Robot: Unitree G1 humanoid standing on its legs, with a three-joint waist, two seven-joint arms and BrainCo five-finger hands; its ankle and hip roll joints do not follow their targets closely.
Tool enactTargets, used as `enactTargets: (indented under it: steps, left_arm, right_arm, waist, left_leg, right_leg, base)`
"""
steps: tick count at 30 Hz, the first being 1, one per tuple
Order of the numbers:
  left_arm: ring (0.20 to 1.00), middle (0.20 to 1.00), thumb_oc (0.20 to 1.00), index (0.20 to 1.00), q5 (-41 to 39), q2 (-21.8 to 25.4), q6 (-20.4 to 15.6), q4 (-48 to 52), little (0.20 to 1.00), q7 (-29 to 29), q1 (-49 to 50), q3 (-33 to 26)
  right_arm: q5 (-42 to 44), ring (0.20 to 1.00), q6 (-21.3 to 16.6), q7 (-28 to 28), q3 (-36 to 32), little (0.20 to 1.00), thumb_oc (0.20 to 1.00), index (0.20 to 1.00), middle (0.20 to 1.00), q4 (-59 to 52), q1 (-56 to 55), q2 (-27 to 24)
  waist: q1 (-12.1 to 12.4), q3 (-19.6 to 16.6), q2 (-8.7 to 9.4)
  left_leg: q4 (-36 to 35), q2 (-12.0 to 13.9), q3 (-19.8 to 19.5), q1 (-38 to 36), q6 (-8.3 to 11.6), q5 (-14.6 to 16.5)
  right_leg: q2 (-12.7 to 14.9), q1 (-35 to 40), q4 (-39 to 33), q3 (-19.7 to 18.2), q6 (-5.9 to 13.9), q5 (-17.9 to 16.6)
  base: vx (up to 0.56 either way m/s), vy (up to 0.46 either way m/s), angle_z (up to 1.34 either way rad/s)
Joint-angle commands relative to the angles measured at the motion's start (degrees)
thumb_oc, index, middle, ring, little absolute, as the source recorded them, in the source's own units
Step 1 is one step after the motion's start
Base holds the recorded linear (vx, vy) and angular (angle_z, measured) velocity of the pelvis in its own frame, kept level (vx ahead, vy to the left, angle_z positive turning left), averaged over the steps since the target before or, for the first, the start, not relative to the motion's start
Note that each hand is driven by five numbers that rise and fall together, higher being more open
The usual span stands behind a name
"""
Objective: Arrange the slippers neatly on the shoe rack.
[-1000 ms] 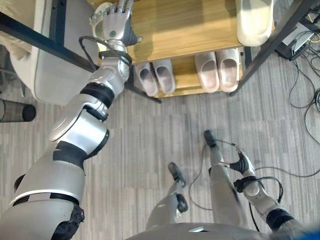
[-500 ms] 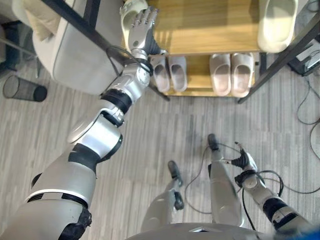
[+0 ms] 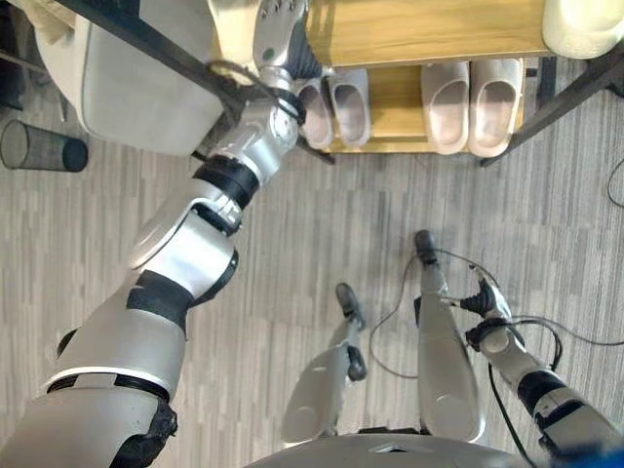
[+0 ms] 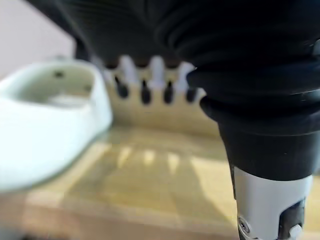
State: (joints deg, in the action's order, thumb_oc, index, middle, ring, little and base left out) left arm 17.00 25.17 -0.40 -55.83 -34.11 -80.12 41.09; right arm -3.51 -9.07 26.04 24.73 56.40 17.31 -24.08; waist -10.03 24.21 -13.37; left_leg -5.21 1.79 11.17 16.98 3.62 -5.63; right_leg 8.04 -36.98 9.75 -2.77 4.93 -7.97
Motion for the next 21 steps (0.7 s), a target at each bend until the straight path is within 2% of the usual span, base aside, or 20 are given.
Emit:
enactTargets:
  steps: [1, 9, 15, 21]
  left_arm:
    - [1.000, 1.000, 1.000, 1.000, 0.7, 6.0, -0.1, -2.8, 1.000, -3.3, -4.5, -3.6]
    - [1.000, 1.000, 1.000, 1.000, -1.2, 8.0, -0.8, 0.6, 1.000, -4.0, -4.2, -5.0]
    - [1.000, 1.000, 1.000, 1.000, -2.7, 8.8, -1.0, -1.5, 1.000, -4.0, -6.1, -5.0]
    - [1.000, 1.000, 1.000, 1.000, -2.2, 9.4, -0.1, -4.3, 1.000, -4.3, -8.4, -3.9]
  right_arm:
    - [1.9, 1.000, -0.2, 0.0, 0.5, 1.000, 1.000, 1.000, 1.000, 2.1, -0.1, 1.3]
    - [2.7, 1.000, 0.0, -0.9, 0.2, 1.000, 1.000, 1.000, 1.000, 2.7, -0.6, 1.9]
    - [3.5, 1.000, -0.1, -1.7, 0.1, 1.000, 1.000, 1.000, 1.000, 3.1, -0.3, 2.1]
    - [4.3, 1.000, -0.2, -2.0, -0.2, 1.000, 1.000, 1.000, 1.000, 4.2, -0.5, 2.3]
  waist:
    - [0.1, -1.8, 0.53]
    - [0.5, -2.1, -0.04]
    - [0.7, -2.4, -0.49]
    - [0.3, -2.4, -0.69]
  left_leg:
    - [4.4, 2.7, -4.6, 5.2, 2.01, 0.5]
    - [2.6, 2.3, -4.7, 4.4, 2.04, -0.1]
    - [0.3, 2.2, -4.7, 4.3, 2.44, -1.3]
    - [0.2, 2.1, -4.8, 5.2, 2.70, -1.0]
  right_leg:
    - [1.0, 0.8, 5.2, -0.2, 4.27, 8.0]
    - [1.2, 1.1, 5.3, 0.0, 4.45, 8.3]
    - [1.4, 0.7, 5.1, 0.6, 4.67, 8.0]
    - [1.9, 0.1, 5.6, 1.1, 5.10, 8.2]
  base:
    - [0.08, 0.021, 0.05]
    - [0.05, 0.015, 0.02]
    - [0.04, 0.018, 0.01]
    - [0.05, 0.018, 0.04]
